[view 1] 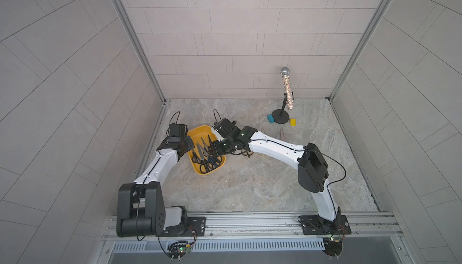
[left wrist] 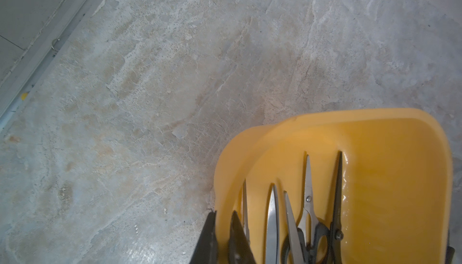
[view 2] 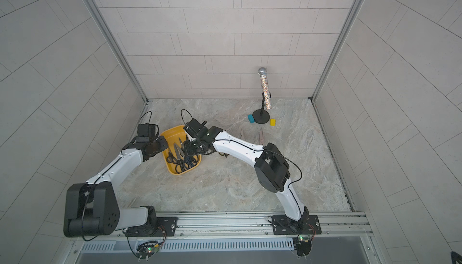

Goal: Take the scissors out of the storage box
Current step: Pick up the scissors from the storage box.

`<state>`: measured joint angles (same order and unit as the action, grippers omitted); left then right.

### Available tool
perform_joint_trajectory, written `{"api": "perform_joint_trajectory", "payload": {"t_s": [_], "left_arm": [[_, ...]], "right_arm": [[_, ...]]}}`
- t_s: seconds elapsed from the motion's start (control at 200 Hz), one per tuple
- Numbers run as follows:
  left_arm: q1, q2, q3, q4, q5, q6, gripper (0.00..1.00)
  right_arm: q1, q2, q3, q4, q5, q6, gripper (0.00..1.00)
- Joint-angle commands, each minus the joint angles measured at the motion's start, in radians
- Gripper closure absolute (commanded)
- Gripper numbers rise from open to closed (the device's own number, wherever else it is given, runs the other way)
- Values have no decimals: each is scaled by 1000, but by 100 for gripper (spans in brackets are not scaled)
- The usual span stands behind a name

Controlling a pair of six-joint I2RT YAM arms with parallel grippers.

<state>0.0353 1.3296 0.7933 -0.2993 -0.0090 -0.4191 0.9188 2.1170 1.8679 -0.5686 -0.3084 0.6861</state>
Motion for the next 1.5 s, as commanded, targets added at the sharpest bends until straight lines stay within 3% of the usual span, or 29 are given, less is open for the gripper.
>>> {"api": "perform_joint_trajectory", "payload": {"t_s": [0.0,0.67,1.221,1.496], "left_arm": [[-11,-13,16,-25,-46,-9,100],[-40,-44,19,-56,-80,-11,100],[-63,-41,23,-61,-70,-9,100],[-71,-36,23,-63,-76,-8,100]], "right_arm": [[9,58,14,-28,72,48,58],[34,229,150,-133,165,62,58],[31,326,229,-153,149,58,58],[29,331,224,-152,166,44,76]]}}
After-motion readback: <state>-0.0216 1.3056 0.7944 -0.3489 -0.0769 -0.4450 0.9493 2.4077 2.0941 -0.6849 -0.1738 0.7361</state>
